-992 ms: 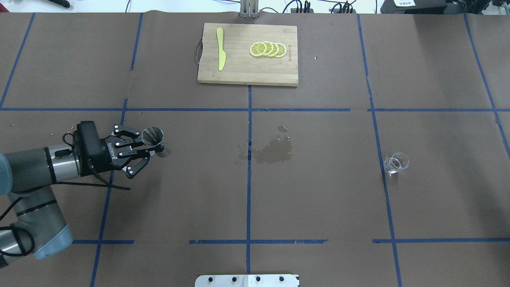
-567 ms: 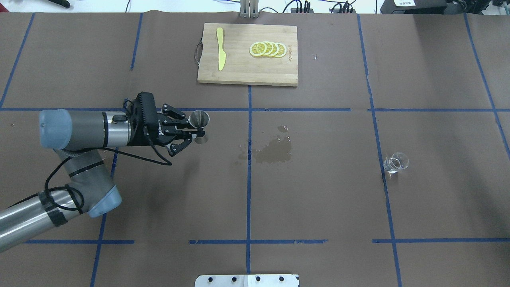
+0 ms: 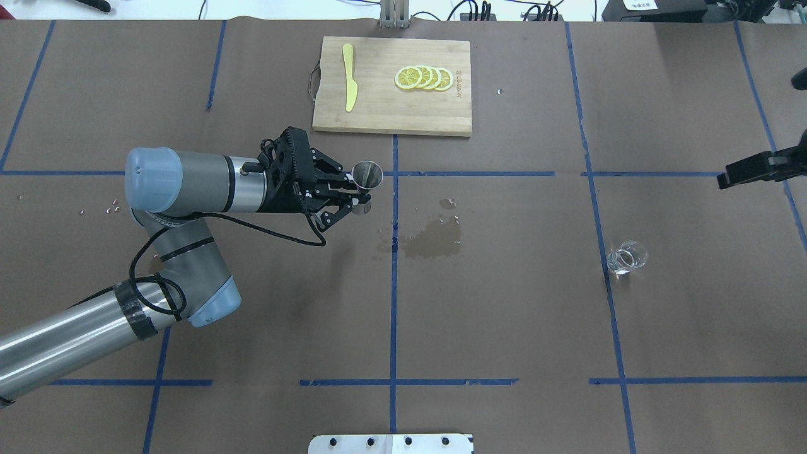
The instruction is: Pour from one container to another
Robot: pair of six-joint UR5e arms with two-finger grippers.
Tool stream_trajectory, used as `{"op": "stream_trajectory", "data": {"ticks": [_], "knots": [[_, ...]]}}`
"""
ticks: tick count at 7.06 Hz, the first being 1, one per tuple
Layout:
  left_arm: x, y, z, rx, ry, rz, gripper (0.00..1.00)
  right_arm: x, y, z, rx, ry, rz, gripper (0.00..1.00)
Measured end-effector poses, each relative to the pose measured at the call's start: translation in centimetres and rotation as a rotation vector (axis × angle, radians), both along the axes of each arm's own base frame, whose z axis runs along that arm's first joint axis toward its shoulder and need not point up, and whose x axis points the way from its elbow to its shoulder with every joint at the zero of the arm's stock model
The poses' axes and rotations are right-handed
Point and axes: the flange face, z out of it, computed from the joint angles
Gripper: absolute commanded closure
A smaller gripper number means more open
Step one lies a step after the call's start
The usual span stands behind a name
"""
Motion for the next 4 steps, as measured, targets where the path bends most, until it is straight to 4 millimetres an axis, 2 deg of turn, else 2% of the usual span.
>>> {"op": "stream_trajectory", "data": {"ticks": [1,2,3,4], "knots": [[0.3,0.1,-0.3,0.002,0.002,0.002,1.0,-4.0,2.2,-2.2,-0.01,0.016,0.062,0.0],[0.4,0.1,-0.4,0.002,0.001,0.003,1.0,-8.0,4.5,-3.4,0.001,0.043,0.125,0.0],[0.5,0.1,-0.4,0.001,-0.001,0.003,1.0,-11.6,7.1,-3.6,0.045,0.07,0.18,0.0],[0.6,0.1,-0.4,0.001,-0.002,0.004,1.0,-13.8,9.9,-2.6,0.113,0.077,0.227,0.0]]}}
